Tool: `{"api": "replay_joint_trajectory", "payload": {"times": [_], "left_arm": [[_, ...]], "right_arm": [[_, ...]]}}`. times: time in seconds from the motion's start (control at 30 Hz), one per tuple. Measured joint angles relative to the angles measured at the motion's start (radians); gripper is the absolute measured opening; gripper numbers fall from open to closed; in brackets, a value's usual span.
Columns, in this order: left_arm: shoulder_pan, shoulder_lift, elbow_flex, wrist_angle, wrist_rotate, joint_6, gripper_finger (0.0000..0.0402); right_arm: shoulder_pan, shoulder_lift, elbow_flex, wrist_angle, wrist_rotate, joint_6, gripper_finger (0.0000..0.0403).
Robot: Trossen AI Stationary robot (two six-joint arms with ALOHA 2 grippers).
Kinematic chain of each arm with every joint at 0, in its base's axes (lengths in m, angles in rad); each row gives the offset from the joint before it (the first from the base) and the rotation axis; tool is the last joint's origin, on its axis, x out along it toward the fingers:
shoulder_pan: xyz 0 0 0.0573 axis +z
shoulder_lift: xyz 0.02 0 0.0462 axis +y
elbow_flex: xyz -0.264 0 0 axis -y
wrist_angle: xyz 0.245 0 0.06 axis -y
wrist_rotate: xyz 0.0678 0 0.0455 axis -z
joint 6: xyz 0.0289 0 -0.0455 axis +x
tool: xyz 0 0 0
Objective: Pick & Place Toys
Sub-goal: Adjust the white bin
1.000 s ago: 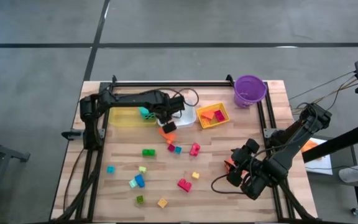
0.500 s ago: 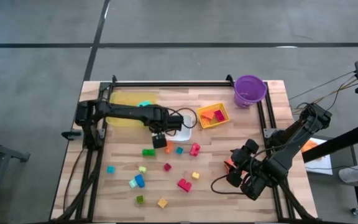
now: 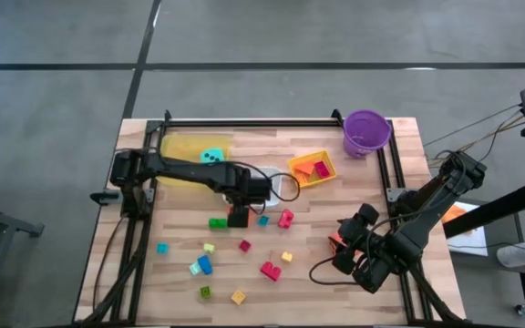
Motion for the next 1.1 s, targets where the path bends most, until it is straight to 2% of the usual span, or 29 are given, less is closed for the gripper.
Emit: {"api": "replay_joint_trajectory", "payload": {"times": [0.23,0.3,0.43,0.8,1.0,1.1], "left_arm": [[0.002,0.000,-0.039,0.052,0.015,0.030,0.0041],[0.002,0.000,-0.042,0.062,0.026,0.043,0.0012],[0.002,0.000,-0.034,0.070,0.033,0.051,0.0003],[-0.022,0.000,-0.028,0.076,0.208,0.047,0.0000],[-0.019,0.000,-0.084,0.139,0.192,0.023,0.0000],[-0.013,0.000,-0.118,0.174,0.140,0.012,0.0000]], "right_arm": [[0.000,0.000,0.000,0.015,0.000,-0.002,0.0258],[0.000,0.000,0.000,0.016,0.000,-0.005,0.0258],[0.001,0.000,0.000,0.016,0.000,-0.005,0.0258],[0.001,0.000,0.000,0.017,0.000,-0.005,0.0258],[0.000,0.000,0.000,0.020,0.000,-0.003,0.0258],[0.000,0.000,0.000,0.022,0.000,-0.003,0.0258]]}}
